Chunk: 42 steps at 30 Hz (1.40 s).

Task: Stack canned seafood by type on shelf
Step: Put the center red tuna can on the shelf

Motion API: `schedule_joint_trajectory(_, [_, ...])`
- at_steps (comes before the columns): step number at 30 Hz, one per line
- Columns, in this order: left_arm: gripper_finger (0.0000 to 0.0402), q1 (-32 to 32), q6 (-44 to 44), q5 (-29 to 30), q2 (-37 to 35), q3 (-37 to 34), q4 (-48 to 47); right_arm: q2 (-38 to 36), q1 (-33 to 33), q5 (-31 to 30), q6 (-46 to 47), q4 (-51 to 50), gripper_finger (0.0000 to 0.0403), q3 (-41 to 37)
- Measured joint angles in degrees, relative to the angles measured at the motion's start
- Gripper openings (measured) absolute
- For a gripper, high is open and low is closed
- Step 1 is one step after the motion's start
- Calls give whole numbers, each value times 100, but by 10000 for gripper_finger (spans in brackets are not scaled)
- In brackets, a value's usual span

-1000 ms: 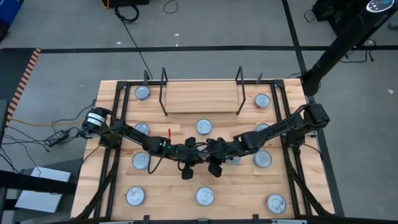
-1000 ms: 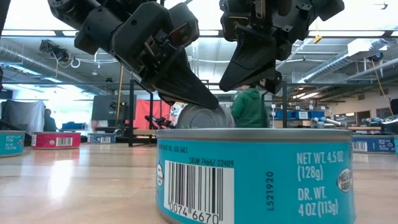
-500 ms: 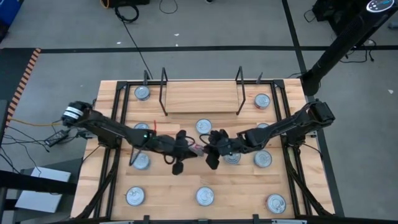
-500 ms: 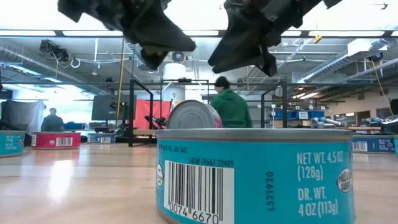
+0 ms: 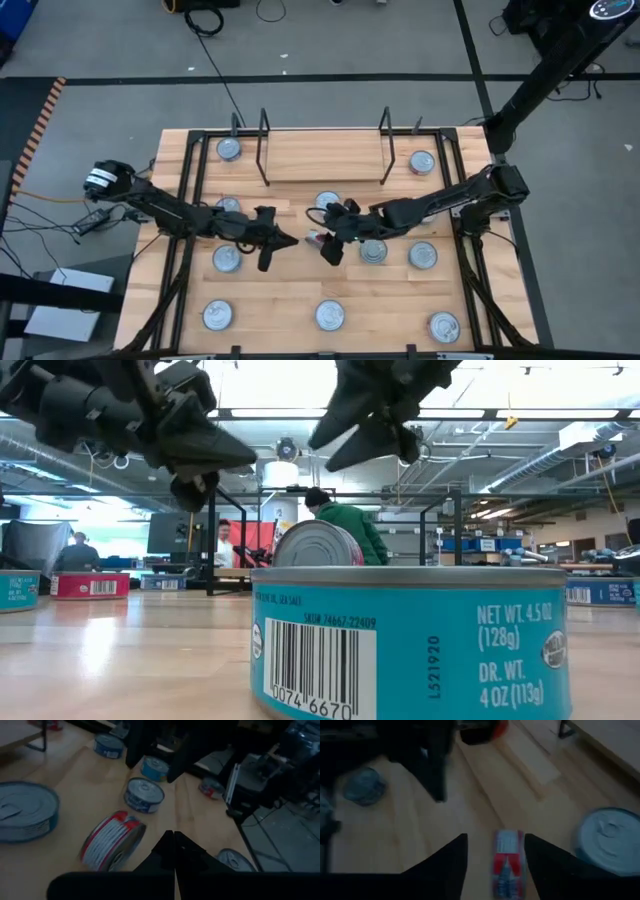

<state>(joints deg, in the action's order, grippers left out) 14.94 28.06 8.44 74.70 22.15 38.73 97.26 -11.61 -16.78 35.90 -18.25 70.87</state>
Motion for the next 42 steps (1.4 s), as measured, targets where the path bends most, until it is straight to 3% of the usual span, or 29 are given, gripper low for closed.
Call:
schedule_joint_trajectory(6, [1, -33, 76, 69, -7, -124, 59, 600, 227, 444, 31, -941, 243, 653])
schedule_joint_trajectory(14, [1, -70, 39, 217, -9, -113, 233, 945, 291, 712, 54, -1325, 283, 1001])
schedule_joint_trajectory(18, [1, -72, -105, 228, -7, -117, 223, 1041, 318, 1025, 8, -1422, 289, 1002])
schedule_joint_trajectory(27, [1, -70, -84, 309, -7, -117, 282, 1414, 314, 949, -184, -1484, 288, 997])
schedule_joint_trajectory(33, [1, -70, 28, 397, -4, -117, 312, 1420, 318, 934, -274, -1481, 255, 997])
schedule_joint_trajectory(39, [1, -70, 78, 400, -2, -117, 348, 1418, 395, 1212, -501, -1344, 147, 995])
schedule_joint_trajectory(42, [1, -74, 89, 428, -2, -117, 358, 1418, 477, 1436, -730, -1258, 147, 995])
